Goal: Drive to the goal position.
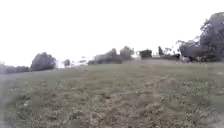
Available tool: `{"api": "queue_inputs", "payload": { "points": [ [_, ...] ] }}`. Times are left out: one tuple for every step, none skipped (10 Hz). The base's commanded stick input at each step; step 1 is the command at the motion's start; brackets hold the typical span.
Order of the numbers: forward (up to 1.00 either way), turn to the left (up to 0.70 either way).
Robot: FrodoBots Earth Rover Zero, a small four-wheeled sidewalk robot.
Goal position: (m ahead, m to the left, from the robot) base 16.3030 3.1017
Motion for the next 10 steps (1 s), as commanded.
{"api": "queue_inputs", "payload": {
  "points": [
    [0.50, 0.26],
    [0.50, 0.21],
    [0.50, 0.18],
    [0.50, 0.10],
    [0.50, 0.09],
    [0.50, 0.12],
    [0.50, 0.19],
    [0.50, 0.25],
    [0.50, 0.20],
    [0.50, 0.09]
  ]
}}
